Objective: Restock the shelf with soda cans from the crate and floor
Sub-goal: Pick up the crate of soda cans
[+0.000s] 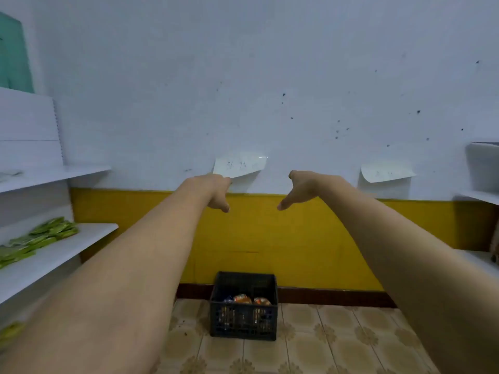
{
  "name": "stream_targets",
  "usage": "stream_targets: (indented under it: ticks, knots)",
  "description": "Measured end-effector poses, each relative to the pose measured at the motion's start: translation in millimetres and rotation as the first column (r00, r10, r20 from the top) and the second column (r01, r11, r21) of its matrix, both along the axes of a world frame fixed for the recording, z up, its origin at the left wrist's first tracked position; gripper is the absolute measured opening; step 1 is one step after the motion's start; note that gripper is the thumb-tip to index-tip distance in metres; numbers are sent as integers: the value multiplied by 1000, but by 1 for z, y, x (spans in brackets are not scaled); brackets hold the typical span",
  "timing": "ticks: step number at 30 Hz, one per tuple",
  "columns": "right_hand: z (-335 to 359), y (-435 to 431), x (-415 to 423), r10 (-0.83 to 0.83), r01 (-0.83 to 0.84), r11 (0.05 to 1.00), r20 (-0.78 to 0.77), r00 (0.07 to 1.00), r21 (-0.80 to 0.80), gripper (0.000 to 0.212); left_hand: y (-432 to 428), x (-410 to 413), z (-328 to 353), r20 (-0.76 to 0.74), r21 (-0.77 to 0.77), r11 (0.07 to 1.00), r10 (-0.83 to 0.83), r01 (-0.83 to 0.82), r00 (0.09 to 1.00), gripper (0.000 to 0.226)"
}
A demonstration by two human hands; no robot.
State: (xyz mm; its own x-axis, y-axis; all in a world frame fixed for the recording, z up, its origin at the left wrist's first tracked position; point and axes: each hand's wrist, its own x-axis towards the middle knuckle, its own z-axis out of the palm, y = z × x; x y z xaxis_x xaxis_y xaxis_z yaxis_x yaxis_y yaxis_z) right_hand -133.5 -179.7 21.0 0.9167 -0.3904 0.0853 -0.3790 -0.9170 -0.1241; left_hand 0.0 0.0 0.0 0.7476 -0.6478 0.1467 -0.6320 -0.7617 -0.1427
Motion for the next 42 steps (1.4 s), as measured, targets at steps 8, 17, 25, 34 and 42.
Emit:
stream_targets:
  ticks: [8,17,25,34,42]
  knots:
    - [-12,-62,132,-34,34,998,-4,999,53,93,-61,130,-6,9,59,998,-3,2,1000,76]
    - [-29,-160,270,-43,45,998,-59,997,44,94,-147,266,-23,37,157,987,26,-31,999,75]
    - [-18,-273,409,-2,3,1000,-48,999,12,94,-259,388,-27,37,129,991,31,-35,999,75]
    - [-50,-364,536,28,-26,999,-114,993,23,94,-324,511,-60,-4,80,993,88,-87,996,82]
    - [-90,-414,660,34,-32,999,-145,989,20,94,-364,651,-105,-207,27,995,98,-95,973,87]
